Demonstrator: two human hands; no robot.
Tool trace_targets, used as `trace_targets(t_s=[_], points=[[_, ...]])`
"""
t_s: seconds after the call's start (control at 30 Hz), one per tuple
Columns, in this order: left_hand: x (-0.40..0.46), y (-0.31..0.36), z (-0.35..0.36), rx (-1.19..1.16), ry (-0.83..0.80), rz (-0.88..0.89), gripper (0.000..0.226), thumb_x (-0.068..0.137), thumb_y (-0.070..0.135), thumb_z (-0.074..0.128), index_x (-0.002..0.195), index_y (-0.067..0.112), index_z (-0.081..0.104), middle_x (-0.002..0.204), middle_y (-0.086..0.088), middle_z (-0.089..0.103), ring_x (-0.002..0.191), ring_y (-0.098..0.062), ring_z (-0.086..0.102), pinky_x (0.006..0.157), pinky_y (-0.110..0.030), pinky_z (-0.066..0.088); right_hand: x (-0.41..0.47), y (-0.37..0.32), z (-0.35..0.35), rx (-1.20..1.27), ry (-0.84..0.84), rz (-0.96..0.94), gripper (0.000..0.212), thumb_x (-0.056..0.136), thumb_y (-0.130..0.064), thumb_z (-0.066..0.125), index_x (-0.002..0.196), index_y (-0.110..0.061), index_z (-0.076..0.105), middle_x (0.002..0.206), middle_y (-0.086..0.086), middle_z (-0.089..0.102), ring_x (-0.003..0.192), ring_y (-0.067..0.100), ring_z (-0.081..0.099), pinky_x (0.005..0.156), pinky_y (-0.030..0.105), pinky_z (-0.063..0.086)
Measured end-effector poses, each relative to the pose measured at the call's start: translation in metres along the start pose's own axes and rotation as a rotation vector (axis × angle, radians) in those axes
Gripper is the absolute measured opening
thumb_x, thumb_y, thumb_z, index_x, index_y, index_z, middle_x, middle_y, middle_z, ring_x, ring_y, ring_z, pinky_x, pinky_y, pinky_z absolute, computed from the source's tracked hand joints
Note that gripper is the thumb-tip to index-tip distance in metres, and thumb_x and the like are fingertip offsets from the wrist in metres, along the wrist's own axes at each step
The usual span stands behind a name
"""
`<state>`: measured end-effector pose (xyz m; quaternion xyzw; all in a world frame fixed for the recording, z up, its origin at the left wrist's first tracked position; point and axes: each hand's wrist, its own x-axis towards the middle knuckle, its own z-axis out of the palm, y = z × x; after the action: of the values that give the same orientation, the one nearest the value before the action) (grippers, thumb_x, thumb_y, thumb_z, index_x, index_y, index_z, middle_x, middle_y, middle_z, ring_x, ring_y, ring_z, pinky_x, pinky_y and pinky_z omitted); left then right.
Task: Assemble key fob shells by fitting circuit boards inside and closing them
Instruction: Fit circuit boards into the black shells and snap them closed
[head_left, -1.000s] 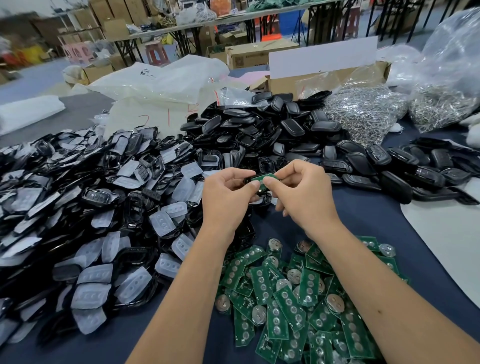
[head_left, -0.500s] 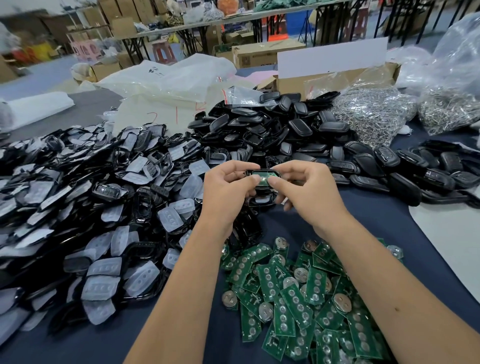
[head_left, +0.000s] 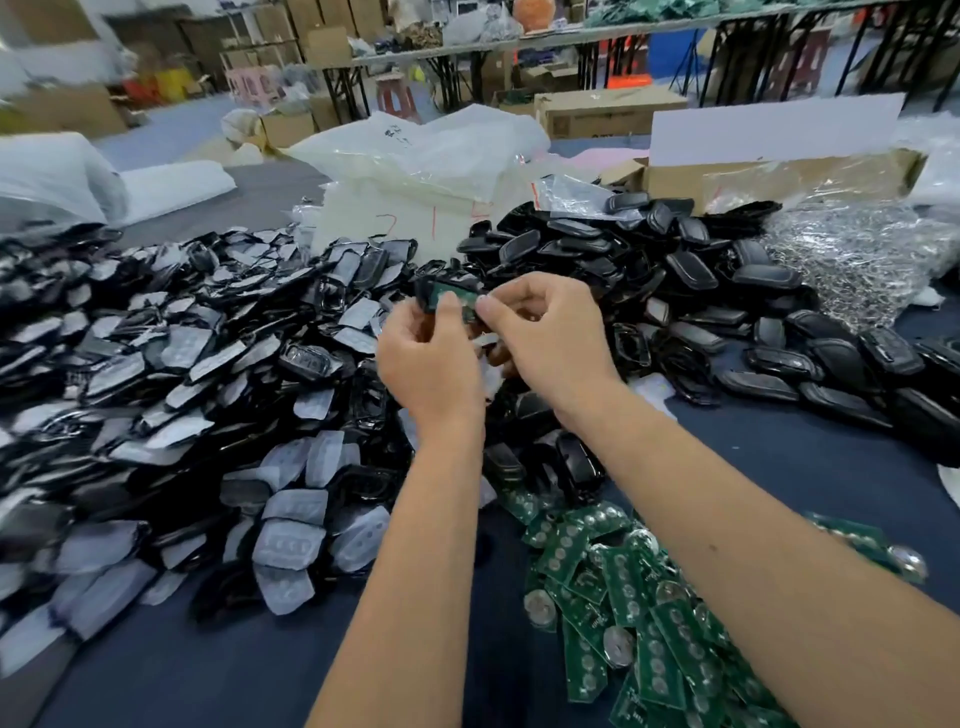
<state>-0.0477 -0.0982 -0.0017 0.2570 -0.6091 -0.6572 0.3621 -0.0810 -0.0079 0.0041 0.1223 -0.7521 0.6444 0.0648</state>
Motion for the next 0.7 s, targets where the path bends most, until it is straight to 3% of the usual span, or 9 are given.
trace_targets(t_s=[0.1, 0.2, 0.23, 0.3, 0.37, 0.43, 0.57, 0.63, 0.7], points=[[0.017, 0.007, -0.020, 0.075, 0.354, 0.156, 0.018, 0.098, 0.021, 0.060, 0.083, 0.011, 0.064, 0.076, 0.000, 0.065, 0.070, -0.019, 0.060, 0.075, -0.038, 0.053, 0.011, -0.009, 0.038, -0.301, -0.127, -0.174, 0.013, 0.093, -0.023, 0.075, 0.083, -0.015, 0.075, 0.084, -0.002, 0.075, 0.080, 0.015, 0.070, 0.081, 0.035, 0.056], [0.033, 0.008, -0.034, 0.061, 0.538, 0.231, 0.019, 0.100, 0.016, 0.058, 0.097, 0.000, 0.067, 0.082, 0.001, 0.065, 0.071, -0.013, 0.057, 0.068, -0.013, 0.043, 0.022, -0.021, 0.077, -0.542, -0.306, -0.328, 0.016, 0.096, -0.023, 0.069, 0.093, -0.012, 0.079, 0.094, 0.005, 0.077, 0.093, 0.023, 0.069, 0.087, 0.039, 0.053], [0.037, 0.008, -0.038, 0.072, 0.579, 0.244, 0.019, 0.100, 0.016, 0.058, 0.099, -0.001, 0.068, 0.084, 0.000, 0.066, 0.072, -0.013, 0.057, 0.068, -0.010, 0.039, 0.026, -0.024, 0.089, -0.630, -0.350, -0.370, 0.018, 0.097, -0.023, 0.066, 0.093, -0.011, 0.077, 0.094, 0.007, 0.075, 0.094, 0.026, 0.067, 0.084, 0.039, 0.052], [0.043, 0.007, -0.045, 0.103, 0.635, 0.264, 0.023, 0.100, 0.018, 0.057, 0.105, -0.002, 0.069, 0.095, -0.008, 0.071, 0.083, -0.021, 0.062, 0.075, -0.019, 0.043, 0.032, -0.027, 0.107, -0.766, -0.425, -0.396, 0.021, 0.098, -0.020, 0.063, 0.081, -0.007, 0.065, 0.084, 0.009, 0.064, 0.089, 0.031, 0.065, 0.072, 0.038, 0.048], [0.045, 0.007, -0.050, 0.142, 0.680, 0.298, 0.027, 0.100, 0.020, 0.057, 0.110, -0.001, 0.070, 0.103, -0.011, 0.073, 0.093, -0.025, 0.065, 0.083, -0.027, 0.048, 0.035, -0.026, 0.116, -0.868, -0.483, -0.401, 0.039, 0.099, -0.022, 0.063, 0.067, -0.012, 0.043, 0.071, 0.006, 0.045, 0.078, 0.034, 0.058, 0.066, 0.037, 0.042], [0.046, 0.007, -0.052, 0.148, 0.699, 0.325, 0.027, 0.100, 0.021, 0.056, 0.111, 0.000, 0.070, 0.103, -0.009, 0.072, 0.092, -0.022, 0.064, 0.082, -0.022, 0.048, 0.036, -0.025, 0.120, -0.919, -0.507, -0.433, 0.048, 0.099, -0.023, 0.062, 0.063, -0.017, 0.030, 0.068, 0.002, 0.035, 0.072, 0.032, 0.049, 0.066, 0.038, 0.041], [0.049, 0.004, -0.050, 0.114, 0.680, 0.308, 0.023, 0.099, 0.019, 0.057, 0.104, 0.001, 0.070, 0.090, -0.001, 0.066, 0.080, -0.014, 0.057, 0.069, -0.008, 0.037, 0.031, -0.024, 0.123, -0.913, -0.451, -0.470, 0.033, 0.095, -0.006, 0.054, 0.067, -0.015, 0.038, 0.072, 0.001, 0.040, 0.073, 0.033, 0.052, 0.065, 0.037, 0.045], [0.048, 0.004, -0.050, 0.103, 0.684, 0.295, 0.023, 0.100, 0.019, 0.057, 0.104, 0.000, 0.069, 0.090, -0.002, 0.067, 0.079, -0.013, 0.056, 0.069, -0.008, 0.037, 0.030, -0.023, 0.119, -0.873, -0.418, -0.443, 0.024, 0.098, -0.008, 0.056, 0.074, -0.012, 0.052, 0.076, 0.004, 0.051, 0.077, 0.032, 0.059, 0.064, 0.036, 0.045], [0.046, 0.005, -0.048, 0.105, 0.678, 0.293, 0.024, 0.099, 0.019, 0.058, 0.105, -0.001, 0.070, 0.097, -0.007, 0.071, 0.084, -0.017, 0.059, 0.070, -0.007, 0.037, 0.029, -0.024, 0.110, -0.775, -0.360, -0.376, 0.031, 0.100, -0.012, 0.057, 0.069, -0.012, 0.052, 0.076, 0.005, 0.056, 0.077, 0.031, 0.060, 0.062, 0.034, 0.041]])
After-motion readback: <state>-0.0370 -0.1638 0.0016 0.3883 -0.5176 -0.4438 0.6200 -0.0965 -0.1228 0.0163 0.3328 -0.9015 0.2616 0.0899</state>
